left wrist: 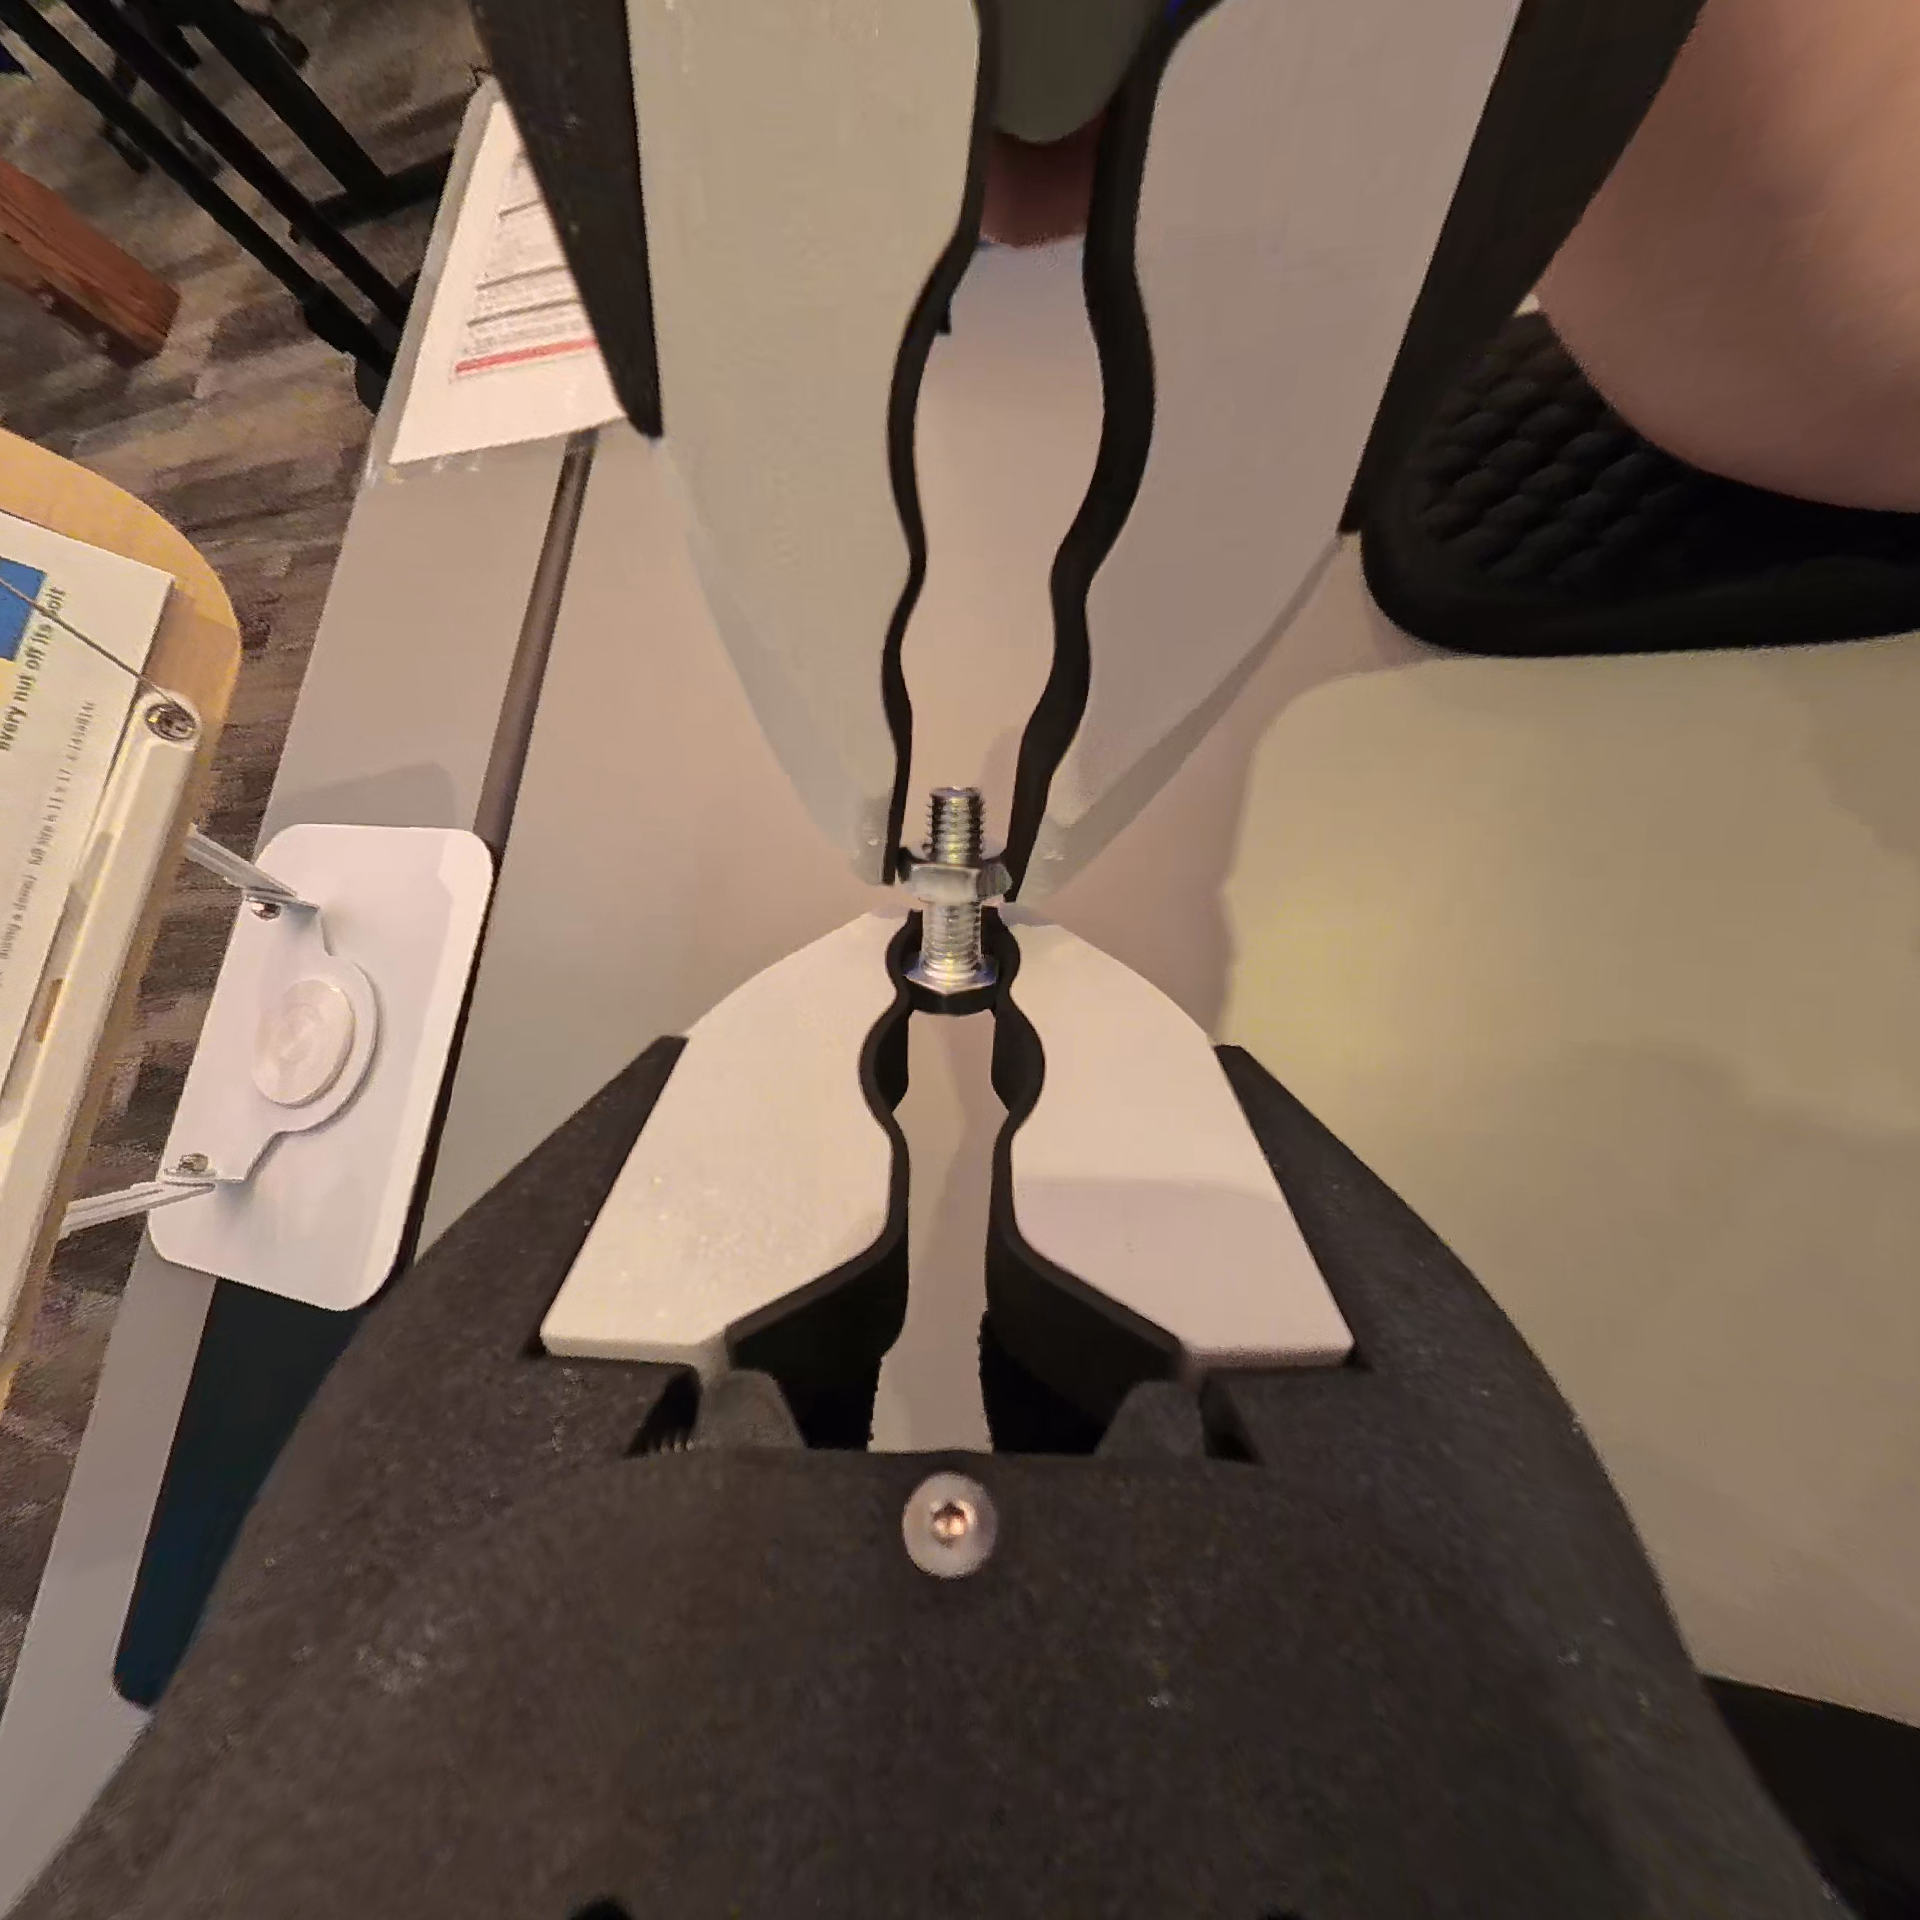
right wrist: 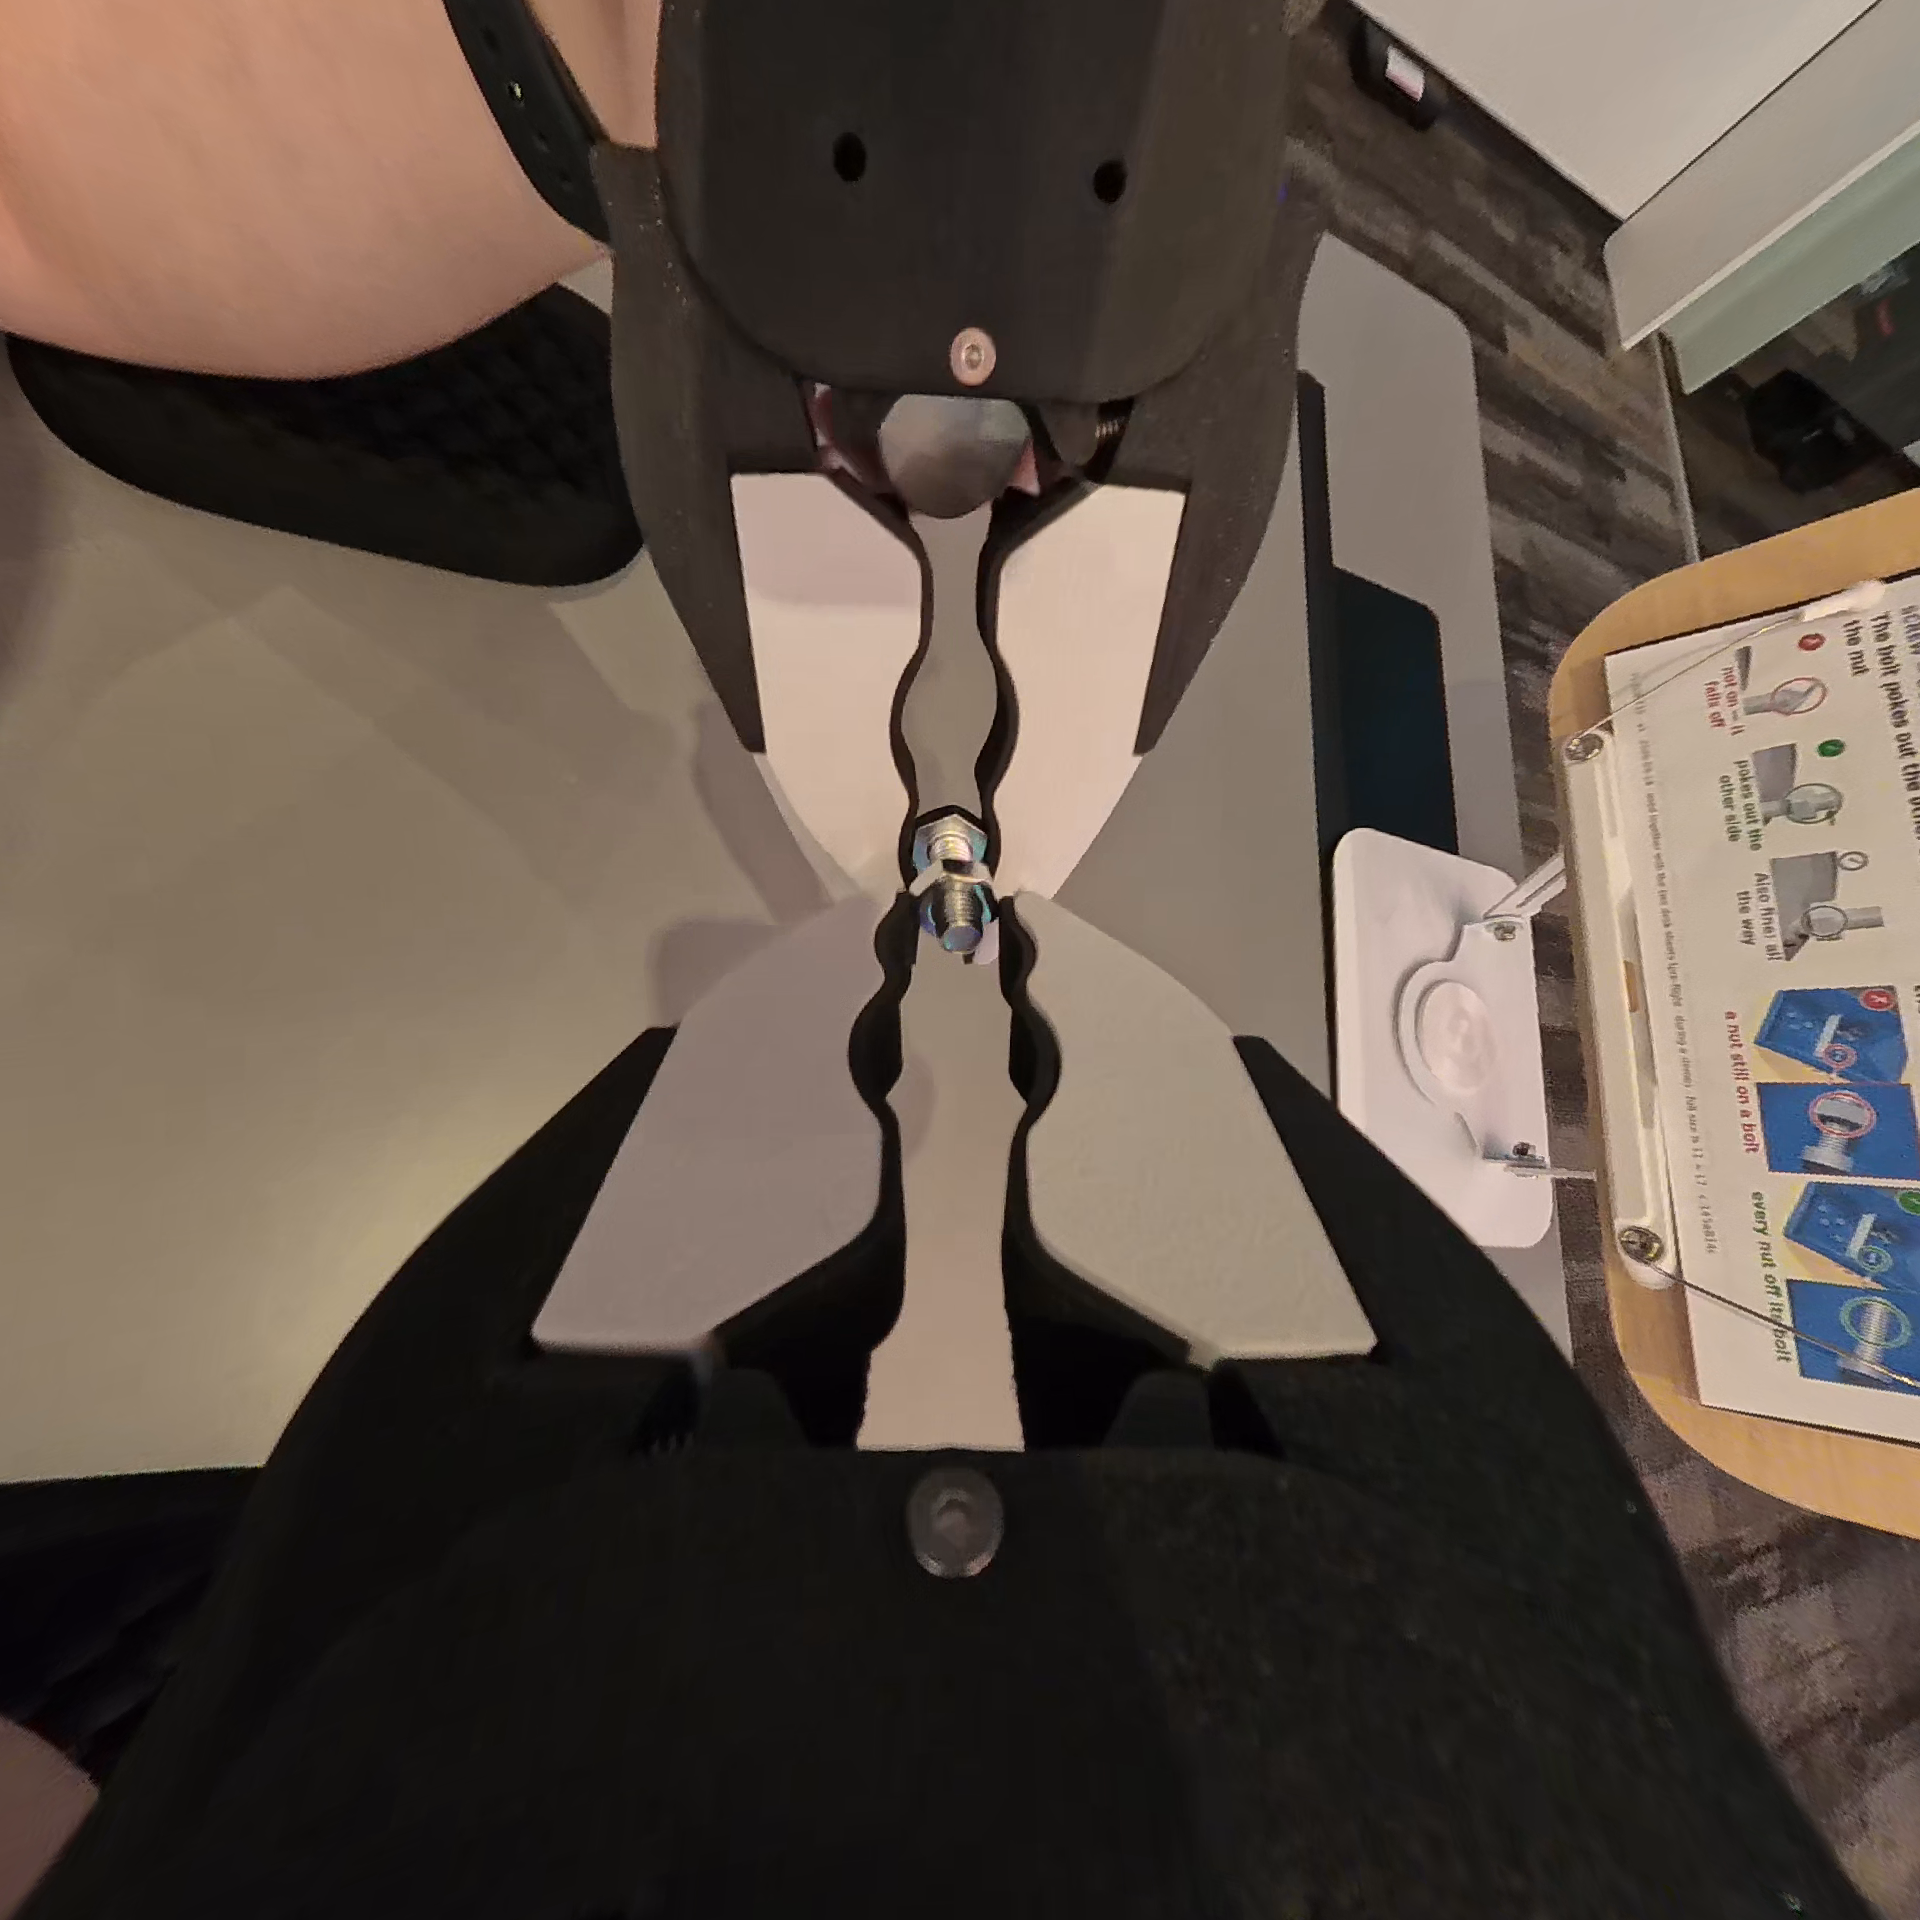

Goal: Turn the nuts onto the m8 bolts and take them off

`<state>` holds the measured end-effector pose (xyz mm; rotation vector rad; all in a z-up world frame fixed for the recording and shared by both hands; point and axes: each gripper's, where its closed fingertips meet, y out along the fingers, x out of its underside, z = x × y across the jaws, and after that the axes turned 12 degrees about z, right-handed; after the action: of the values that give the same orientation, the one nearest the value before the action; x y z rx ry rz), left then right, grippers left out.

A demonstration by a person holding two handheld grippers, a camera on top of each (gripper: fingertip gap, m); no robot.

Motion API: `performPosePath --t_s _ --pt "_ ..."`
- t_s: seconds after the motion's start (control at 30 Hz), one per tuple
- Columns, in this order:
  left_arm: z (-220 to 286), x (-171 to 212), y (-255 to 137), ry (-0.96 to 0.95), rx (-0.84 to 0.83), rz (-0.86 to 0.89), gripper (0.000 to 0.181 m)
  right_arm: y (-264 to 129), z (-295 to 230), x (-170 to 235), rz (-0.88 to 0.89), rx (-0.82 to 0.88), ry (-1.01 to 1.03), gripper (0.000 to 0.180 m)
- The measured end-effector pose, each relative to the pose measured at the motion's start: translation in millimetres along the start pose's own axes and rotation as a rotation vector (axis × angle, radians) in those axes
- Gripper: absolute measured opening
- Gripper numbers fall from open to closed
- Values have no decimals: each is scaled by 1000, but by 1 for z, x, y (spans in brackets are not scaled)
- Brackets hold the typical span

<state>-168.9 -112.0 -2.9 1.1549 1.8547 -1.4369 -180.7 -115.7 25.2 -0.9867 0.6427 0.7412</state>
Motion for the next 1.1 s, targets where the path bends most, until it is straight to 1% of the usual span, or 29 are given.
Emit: performPosePath --t_s 0.13,0.2,0.27,0.37,0.47,0.6,0.77,0.93,1.1 --pt "1 3 1 5 7 -16 10 2 -1 1 2 -8 -5 15" --pt "-1 -2 -1 1 5 14 10 0 1 -4 46 -5 -8 17" --pt "-1 -6 -3 -9 12 44 10 -3 2 -10 105 -12 -8 22" --pt "-2 -7 -5 -1 6 47 10 -7 0 -18 174 -29 -21 24" --pt "-1 -7 -4 0 7 46 10 -7 -5 -23 202 -51 -44 24" --pt "0 -8 -3 9 6 42 10 -4 -6 -17 176 -67 -38 25" --pt "0 -7 -4 9 5 35 10 -3 -5 0 91 -66 4 23" --pt "0 -6 -4 11 6 29 10 -1 -3 -13 138 -40 -31 30" --pt "0 -6 -5 11 7 31 10 1 -9 -9 100 -60 -31 31"
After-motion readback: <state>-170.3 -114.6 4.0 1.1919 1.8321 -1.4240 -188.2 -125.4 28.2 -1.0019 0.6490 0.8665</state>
